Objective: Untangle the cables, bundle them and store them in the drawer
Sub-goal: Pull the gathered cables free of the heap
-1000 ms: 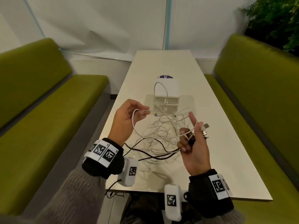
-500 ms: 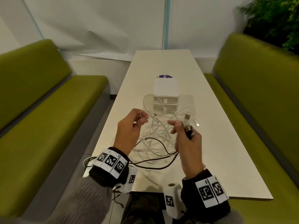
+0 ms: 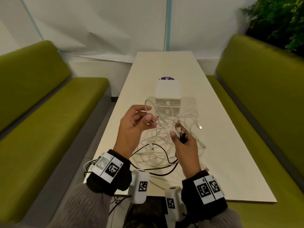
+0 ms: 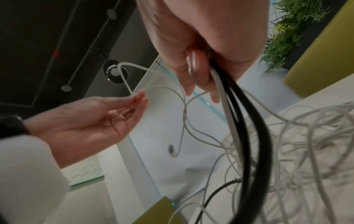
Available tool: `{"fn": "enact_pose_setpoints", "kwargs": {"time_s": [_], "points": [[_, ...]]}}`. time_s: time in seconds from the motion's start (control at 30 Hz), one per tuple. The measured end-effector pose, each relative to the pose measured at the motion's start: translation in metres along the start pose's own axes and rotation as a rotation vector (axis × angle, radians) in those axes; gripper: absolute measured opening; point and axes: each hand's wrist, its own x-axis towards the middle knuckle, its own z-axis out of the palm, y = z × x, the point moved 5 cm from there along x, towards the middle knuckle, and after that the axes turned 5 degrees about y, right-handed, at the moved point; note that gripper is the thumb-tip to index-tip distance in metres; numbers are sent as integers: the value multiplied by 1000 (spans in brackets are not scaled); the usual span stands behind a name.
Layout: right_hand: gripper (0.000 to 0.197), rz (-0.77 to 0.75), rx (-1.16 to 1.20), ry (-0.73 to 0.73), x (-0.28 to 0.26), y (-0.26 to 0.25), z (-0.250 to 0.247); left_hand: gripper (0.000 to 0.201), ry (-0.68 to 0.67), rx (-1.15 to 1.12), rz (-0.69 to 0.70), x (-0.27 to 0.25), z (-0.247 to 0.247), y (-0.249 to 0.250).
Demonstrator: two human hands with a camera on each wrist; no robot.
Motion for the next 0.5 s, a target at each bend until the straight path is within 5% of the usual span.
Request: {"fn": "enact_pose_setpoints", "kwargs": {"time_s": [0.13,0.37,0.5], "points": [[39,44,15,99,12,17,-16,22,57,-19,50,10,-17,16],[48,119,144,403,38,46,-60,29,517,145,220,33,-103,34],[39,155,216,524,44,53,-78,31,731,219,183,34,-144,25]]}}
